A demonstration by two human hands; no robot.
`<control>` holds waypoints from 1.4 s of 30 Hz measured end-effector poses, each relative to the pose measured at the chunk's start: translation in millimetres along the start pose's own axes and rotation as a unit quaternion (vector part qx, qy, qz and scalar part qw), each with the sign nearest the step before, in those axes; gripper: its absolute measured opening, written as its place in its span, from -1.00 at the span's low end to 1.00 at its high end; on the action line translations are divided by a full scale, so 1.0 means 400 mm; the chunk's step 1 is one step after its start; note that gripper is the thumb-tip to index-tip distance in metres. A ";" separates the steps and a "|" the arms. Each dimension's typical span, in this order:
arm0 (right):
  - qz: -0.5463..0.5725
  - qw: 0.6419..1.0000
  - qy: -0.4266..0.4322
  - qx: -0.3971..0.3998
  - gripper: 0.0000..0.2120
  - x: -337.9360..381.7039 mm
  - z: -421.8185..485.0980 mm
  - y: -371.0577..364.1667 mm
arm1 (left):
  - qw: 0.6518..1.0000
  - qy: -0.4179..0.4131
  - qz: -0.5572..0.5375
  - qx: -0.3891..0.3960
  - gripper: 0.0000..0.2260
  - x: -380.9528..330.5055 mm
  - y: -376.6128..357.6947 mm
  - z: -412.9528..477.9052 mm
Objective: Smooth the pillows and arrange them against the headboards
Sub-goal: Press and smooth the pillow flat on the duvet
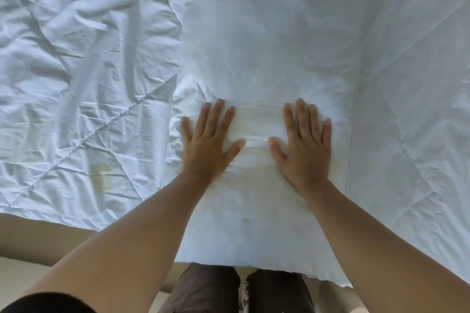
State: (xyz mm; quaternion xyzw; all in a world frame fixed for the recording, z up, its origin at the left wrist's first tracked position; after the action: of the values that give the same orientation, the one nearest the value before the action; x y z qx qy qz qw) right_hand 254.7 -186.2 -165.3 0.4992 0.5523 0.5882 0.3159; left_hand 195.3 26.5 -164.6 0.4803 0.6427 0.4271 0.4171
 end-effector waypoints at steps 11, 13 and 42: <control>0.049 0.997 -0.059 0.018 -0.19 -0.135 -0.014 -0.093 | 0.996 0.061 -0.065 -0.017 -0.25 0.073 -0.125 0.014; 0.051 0.997 -0.054 0.006 -0.20 -0.138 -0.005 -0.122 | 0.996 0.057 -0.067 -0.025 -0.25 0.078 -0.153 0.026; 0.027 0.997 0.051 -0.058 -0.25 0.057 0.375 0.042 | 0.993 -0.041 0.039 -0.100 -0.44 -0.072 0.111 0.365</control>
State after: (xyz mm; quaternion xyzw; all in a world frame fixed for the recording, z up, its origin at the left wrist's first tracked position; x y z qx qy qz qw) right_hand 391.3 -118.1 -160.1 0.4641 0.5190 0.6520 0.3002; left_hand 350.4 27.7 -160.6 0.4781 0.5603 0.4850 0.4715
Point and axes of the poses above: each hand's wrist, its own z-axis towards the middle knuckle, its own y-axis out of the back of the hand, x = y × z, the point moved 7 cm from there along z, towards the middle knuckle, and after that the axes turned 6 degrees about z, right-handed, at the moved point
